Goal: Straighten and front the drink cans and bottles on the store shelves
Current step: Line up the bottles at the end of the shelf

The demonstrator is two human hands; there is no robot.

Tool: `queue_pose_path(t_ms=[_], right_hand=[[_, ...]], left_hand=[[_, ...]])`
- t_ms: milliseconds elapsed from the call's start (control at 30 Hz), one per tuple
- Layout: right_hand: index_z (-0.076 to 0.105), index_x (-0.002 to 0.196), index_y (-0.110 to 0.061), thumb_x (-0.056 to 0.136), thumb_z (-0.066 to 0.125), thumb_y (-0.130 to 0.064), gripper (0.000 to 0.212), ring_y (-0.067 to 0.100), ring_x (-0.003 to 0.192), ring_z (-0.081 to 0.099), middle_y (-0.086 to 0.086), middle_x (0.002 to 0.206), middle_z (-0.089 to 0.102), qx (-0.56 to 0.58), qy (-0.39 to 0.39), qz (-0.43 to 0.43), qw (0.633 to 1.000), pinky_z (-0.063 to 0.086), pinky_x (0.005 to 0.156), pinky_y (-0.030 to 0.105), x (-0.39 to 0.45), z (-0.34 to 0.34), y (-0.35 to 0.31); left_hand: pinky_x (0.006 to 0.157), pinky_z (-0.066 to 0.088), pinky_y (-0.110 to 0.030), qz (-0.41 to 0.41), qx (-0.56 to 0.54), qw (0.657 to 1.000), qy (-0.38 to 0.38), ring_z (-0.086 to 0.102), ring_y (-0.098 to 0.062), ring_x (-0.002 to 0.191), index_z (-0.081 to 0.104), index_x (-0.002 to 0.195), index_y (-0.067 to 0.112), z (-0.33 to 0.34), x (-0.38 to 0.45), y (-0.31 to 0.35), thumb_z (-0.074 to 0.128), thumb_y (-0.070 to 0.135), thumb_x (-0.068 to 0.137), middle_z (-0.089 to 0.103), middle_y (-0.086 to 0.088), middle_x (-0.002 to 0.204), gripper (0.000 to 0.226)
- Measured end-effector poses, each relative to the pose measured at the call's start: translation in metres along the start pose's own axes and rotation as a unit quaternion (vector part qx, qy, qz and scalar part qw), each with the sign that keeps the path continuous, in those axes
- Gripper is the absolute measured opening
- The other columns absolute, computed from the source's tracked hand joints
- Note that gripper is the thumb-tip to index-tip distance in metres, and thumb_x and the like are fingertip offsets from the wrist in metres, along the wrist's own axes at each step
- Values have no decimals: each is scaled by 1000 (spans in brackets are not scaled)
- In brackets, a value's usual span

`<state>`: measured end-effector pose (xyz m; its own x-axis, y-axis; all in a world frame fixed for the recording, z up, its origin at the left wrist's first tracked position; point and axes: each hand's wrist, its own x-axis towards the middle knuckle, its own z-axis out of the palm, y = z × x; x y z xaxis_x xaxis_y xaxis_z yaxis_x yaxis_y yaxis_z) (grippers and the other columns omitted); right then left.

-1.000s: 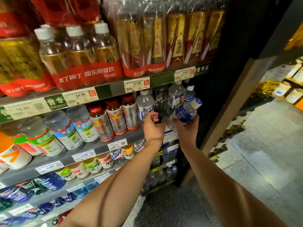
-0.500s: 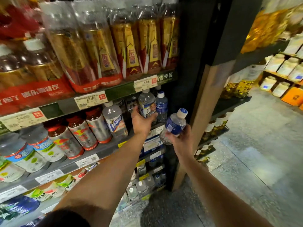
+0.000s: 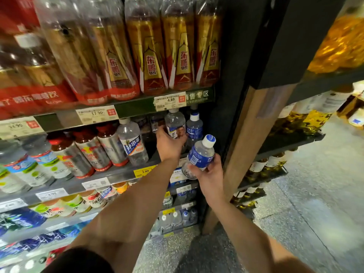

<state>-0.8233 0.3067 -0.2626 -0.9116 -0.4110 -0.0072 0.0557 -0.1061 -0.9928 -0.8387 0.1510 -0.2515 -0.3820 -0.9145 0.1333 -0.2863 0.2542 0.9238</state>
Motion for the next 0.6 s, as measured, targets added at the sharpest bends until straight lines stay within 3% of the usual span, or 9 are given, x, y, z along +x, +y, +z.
queue_pose_path(t_ms=[167,300,400,533,600], right_hand=[[52,126,-15,73,82,-1,63,13,109,65,1,119,67,11,-10,-7,1000,51,94,26,4,0,0],[54,113,-29,75,80,1,56,7,103,66,-9,110,68,30,0,-7,1000,51,90,22,8,8,-6],[54,114,-25,75,81,-1,53,4,100,66,-9,109,68,21,2,-14,1000,51,85,18,12,13,-8],[55,115,-23,76,81,-3,52,4,99,67,-9,109,69,18,-4,-24,1000,51,82,15,15,22,-12],[54,116,-23,76,80,-2,51,4,100,67,-10,108,69,16,-2,-28,999,51,84,16,18,28,-11]], left_hand=[[86,52,-32,2,-46,998,39,64,-17,103,58,122,18,-13,-21,-3,85,36,65,67,0,116,65],[90,54,-33,-2,-77,995,59,65,-14,102,57,124,16,-31,-42,-9,88,34,67,69,0,114,67],[91,50,-23,-1,-97,993,66,62,-9,103,56,127,15,-46,-50,-8,90,30,68,67,3,115,69],[90,50,-24,6,-69,993,99,65,-15,104,58,124,16,-62,-50,-4,87,32,72,68,3,111,62],[88,48,-23,3,-32,995,99,66,-20,105,54,133,15,-66,-48,-1,85,31,75,69,-2,115,68]])
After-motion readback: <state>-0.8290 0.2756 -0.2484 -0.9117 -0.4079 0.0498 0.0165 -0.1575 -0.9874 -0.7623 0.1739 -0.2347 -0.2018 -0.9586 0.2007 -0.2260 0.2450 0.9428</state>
